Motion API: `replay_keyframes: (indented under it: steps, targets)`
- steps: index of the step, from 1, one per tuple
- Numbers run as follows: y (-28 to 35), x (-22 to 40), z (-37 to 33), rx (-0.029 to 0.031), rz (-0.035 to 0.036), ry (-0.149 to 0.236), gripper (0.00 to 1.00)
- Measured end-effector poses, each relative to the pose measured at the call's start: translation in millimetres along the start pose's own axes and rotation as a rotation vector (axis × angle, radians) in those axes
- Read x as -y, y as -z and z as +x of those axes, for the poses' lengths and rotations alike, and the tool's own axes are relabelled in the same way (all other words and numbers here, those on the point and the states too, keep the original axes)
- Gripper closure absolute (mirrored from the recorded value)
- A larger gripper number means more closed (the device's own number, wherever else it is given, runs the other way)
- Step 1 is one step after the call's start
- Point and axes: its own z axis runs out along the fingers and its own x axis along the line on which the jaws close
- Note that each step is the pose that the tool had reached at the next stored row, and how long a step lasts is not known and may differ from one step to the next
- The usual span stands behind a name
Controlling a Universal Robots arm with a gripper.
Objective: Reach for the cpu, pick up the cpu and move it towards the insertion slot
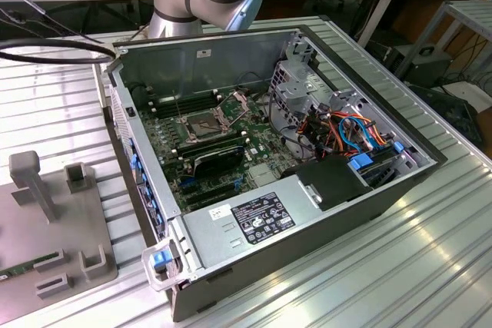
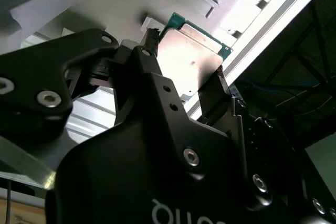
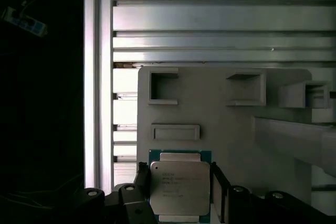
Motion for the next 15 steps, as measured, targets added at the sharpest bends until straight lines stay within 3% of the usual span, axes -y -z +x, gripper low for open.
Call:
replay_keyframes:
  steps: [2, 5, 8, 15]
  targets:
    - [10.8, -0.5, 0.0, 0.0000, 0.0000, 0.000, 0.45]
    - [19.6, -0.9, 0.0, 0.0000, 0.0000, 0.000, 0.45]
    - [33.3, -1.4, 0.0, 0.0000, -0.0001, 0.000, 0.45]
    - [57.5, -2.5, 0.0, 0.0000, 0.0000, 0.000, 0.45]
